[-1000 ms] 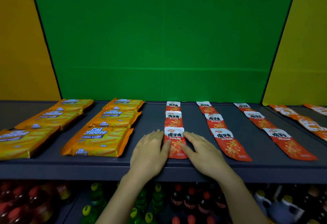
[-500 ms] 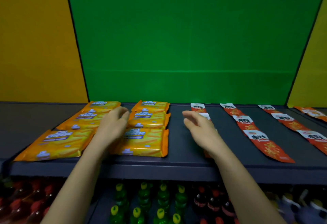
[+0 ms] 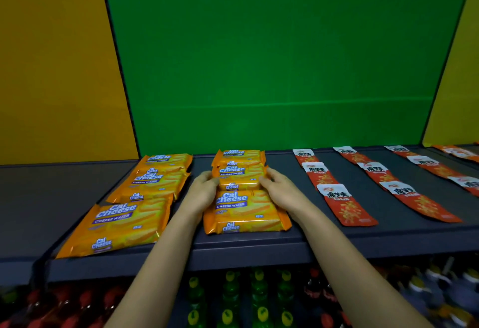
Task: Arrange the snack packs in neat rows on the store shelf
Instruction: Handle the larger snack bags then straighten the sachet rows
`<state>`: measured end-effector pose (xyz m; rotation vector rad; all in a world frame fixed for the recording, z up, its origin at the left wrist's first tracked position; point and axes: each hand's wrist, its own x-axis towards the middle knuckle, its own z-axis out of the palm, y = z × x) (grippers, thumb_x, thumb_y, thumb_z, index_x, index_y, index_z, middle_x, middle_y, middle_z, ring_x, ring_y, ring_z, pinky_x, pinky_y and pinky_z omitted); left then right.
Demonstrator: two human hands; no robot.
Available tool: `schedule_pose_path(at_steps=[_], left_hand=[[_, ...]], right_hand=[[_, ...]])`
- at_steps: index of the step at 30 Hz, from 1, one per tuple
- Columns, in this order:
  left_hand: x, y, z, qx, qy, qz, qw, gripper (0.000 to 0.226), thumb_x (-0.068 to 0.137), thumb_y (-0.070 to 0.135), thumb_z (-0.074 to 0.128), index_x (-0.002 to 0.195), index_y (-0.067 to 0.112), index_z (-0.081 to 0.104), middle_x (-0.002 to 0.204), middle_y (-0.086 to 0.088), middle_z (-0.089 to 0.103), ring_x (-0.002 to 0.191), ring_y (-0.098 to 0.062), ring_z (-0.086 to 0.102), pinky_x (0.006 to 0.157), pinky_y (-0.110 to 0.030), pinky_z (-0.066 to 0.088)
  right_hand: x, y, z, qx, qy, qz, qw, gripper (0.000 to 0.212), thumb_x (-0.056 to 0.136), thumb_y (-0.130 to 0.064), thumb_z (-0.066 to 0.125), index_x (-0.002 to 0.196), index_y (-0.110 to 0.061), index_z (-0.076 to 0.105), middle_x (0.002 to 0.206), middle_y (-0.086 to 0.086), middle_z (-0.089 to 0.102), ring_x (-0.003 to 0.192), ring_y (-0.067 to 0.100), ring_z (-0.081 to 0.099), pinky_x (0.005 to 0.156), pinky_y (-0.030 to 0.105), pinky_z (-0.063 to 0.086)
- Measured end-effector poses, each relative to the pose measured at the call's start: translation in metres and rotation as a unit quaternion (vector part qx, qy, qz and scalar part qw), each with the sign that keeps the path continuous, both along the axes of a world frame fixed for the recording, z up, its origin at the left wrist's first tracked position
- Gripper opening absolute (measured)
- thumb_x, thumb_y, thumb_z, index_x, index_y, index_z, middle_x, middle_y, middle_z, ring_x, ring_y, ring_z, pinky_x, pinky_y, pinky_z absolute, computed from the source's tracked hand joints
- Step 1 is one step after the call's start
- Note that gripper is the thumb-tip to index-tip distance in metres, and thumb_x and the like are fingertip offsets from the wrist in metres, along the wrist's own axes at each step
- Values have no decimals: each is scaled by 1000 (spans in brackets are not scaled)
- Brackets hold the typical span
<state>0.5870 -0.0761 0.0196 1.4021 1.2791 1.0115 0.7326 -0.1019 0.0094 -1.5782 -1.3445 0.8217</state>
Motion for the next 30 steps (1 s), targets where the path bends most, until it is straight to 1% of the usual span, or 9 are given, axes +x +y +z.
schedule_pose_path(at_steps=[4,7,9,12,16,18,24,27,30], left_hand=[[-3,-9,4,-13,-43,-5,999,19,98,9,38,106,18,53,125,-13,51,68,-5,49,51,-13,46],[-10,-16,-1,-22,-61,-18,998,39,98,9,38,137,11,38,137,-9,46,84,-5,50,70,-19,42],[-13,-21,-10,-9,-66,-35,997,45,97,6,39,142,6,31,125,-3,51,71,0,48,59,-16,46],[-12,-24,-19,1,-65,-50,997,46,96,5,41,141,11,33,96,11,48,69,1,51,48,-5,46],[-10,-14,-27,24,-17,-52,998,50,96,12,43,143,22,29,148,3,35,119,-19,53,95,-33,48],[-9,-8,-31,25,-6,-59,998,50,95,14,43,143,24,31,153,-5,29,127,-25,47,102,-43,44],[-7,-7,-18,-4,-41,-42,998,44,95,8,44,138,11,34,122,0,51,97,-18,56,80,-28,46],[-6,9,-7,-8,-24,-4,1000,57,95,10,44,147,9,19,148,-7,34,124,-23,46,87,-25,36],[0,34,3,-13,-10,25,1000,41,94,7,42,135,10,35,144,-16,39,105,-26,54,74,-26,39]], right_hand=[[-5,-7,3,5,37,-24,999,37,98,-24,40,135,-17,43,132,-2,51,116,19,53,103,38,42],[-1,-17,-2,13,95,-11,995,39,99,-17,39,139,-14,38,102,-12,48,91,7,55,81,23,47],[0,-21,-8,13,108,-4,994,41,99,-13,38,140,-16,35,93,-14,48,82,4,54,74,20,47],[-2,-18,-14,15,88,-11,996,41,98,-11,37,137,-23,38,119,-6,56,101,14,58,91,32,48],[-5,-15,-10,15,85,-5,996,35,98,-8,36,128,-26,42,118,-4,55,99,14,57,87,30,47],[-6,-15,-7,16,91,-3,996,43,99,-7,36,139,-23,34,111,-8,48,96,11,52,84,27,43],[1,-14,-2,-3,125,-2,992,41,99,-12,39,139,-12,35,114,-4,55,93,14,55,81,27,44],[6,-3,8,-17,121,-26,992,48,99,-14,39,144,-6,26,141,8,42,120,23,50,88,29,40],[9,15,12,-25,83,-39,995,50,99,-14,40,143,2,24,149,16,33,133,28,39,104,36,36]])
